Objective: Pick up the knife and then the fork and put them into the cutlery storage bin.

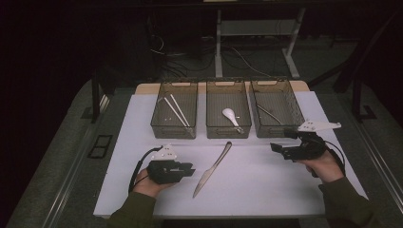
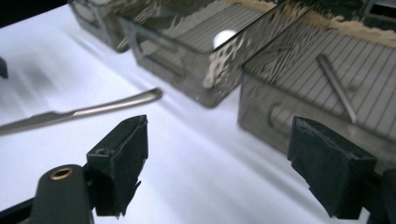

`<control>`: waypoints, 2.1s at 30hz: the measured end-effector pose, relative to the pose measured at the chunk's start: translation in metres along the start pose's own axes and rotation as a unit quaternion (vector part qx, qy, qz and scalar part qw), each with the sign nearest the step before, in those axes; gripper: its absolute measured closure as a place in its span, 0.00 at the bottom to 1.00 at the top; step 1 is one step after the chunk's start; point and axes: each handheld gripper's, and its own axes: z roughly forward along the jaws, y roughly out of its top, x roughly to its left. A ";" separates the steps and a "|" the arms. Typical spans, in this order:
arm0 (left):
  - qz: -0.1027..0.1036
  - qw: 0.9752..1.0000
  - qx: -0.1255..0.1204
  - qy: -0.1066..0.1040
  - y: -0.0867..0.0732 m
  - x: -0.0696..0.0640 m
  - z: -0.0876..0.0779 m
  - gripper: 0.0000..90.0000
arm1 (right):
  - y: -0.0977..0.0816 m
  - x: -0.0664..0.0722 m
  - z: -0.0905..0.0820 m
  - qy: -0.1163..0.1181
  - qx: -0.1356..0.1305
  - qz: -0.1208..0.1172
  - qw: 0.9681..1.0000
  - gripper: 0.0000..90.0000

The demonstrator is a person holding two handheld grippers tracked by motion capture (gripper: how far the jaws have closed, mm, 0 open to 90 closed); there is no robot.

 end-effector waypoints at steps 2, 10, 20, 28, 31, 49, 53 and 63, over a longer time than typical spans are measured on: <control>0.001 1.000 0.000 -0.001 0.001 -0.001 0.000 0.89 | -0.007 0.004 -0.002 0.004 0.002 -0.003 1.000 0.22; 0.006 1.000 0.000 0.003 0.006 -0.001 0.000 0.99 | -0.031 0.015 -0.007 0.006 0.014 -0.010 1.000 0.21; 0.020 1.000 0.012 0.013 0.026 0.009 0.032 0.99 | -0.047 0.034 -0.008 0.009 0.038 -0.034 0.999 0.20; 0.040 0.999 0.030 0.010 0.046 0.013 0.066 0.99 | -0.049 0.038 -0.006 0.014 0.042 -0.041 0.998 0.20; 0.040 0.999 0.030 0.010 0.051 0.016 0.073 0.99 | -0.049 0.038 -0.006 0.017 0.041 -0.041 0.998 0.20; 0.035 0.997 0.046 0.052 0.070 0.032 0.127 0.99 | -0.049 0.035 -0.006 0.014 0.040 -0.035 0.999 0.20; 0.039 0.996 0.058 0.056 0.073 0.034 0.138 0.99 | -0.049 0.035 -0.007 0.015 0.039 -0.035 0.999 0.20; 0.037 0.997 0.055 0.024 0.081 0.018 0.155 0.99 | -0.048 0.034 -0.009 0.016 0.032 -0.030 0.999 0.20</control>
